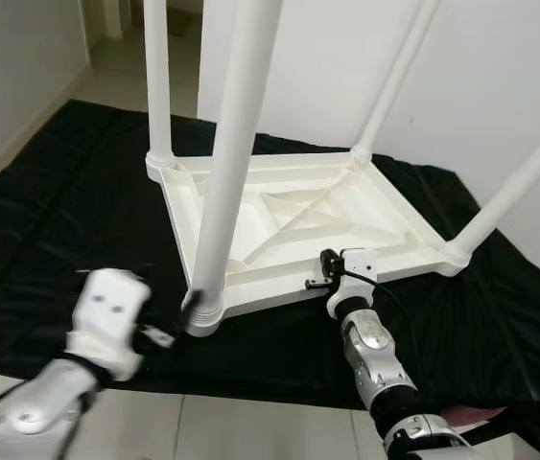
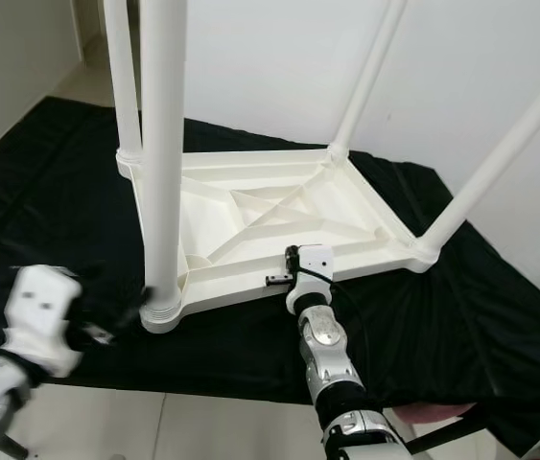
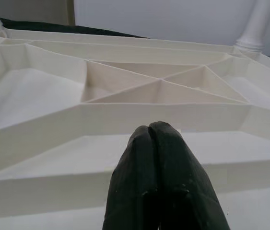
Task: Building children table
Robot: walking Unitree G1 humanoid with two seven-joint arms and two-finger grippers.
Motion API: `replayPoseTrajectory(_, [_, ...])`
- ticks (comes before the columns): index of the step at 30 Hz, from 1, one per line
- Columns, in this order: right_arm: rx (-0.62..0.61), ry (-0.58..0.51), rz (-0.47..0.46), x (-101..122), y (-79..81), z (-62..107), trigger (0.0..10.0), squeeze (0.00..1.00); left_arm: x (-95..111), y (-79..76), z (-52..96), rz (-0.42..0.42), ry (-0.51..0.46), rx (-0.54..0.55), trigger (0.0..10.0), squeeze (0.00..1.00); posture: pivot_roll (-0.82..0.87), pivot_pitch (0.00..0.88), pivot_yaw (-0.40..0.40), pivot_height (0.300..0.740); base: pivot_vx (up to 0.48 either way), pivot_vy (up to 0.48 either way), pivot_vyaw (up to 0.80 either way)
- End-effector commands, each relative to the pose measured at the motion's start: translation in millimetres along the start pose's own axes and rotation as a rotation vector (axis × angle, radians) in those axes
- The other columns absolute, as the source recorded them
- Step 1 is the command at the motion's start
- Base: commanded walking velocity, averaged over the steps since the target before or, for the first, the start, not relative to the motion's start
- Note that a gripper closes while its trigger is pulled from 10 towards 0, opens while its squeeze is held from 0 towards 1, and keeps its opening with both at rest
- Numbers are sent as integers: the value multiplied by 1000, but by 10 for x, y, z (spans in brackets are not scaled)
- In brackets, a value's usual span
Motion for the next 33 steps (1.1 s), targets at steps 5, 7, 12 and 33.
replayPoseTrajectory(5, [-13,27,3,-54,-51,40,10000,0,-44,63,83,12,6,13,10000,0,178,0,-175,740,0,0,0])
replayPoseTrajectory(7, [-23,31,7,-62,-90,53,10000,0,-65,133,80,-2,26,59,10000,0,175,0,-171,740,0,0,0])
replayPoseTrajectory(12, [-30,31,6,-61,-106,51,10000,0,-36,155,-33,-10,30,147,10000,0,161,0,-165,740,0,0,0])
replayPoseTrajectory(33, [-116,3,9,-44,-280,212,10000,0,137,-242,-781,-1,28,288,10000,0,80,0,-125,740,0,0,0])
Point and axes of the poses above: a point about 5 cm out from each wrist's last joint towards the gripper, its own z axis pointing back from the gripper into the wrist, its own x axis along the axis of the wrist's last joint, y = z × x, the point moved 1 cm from there along -z, pointing out of the wrist towards the gripper, and after that the axes turned 8 degrees about -z, right-handed, at the moved point
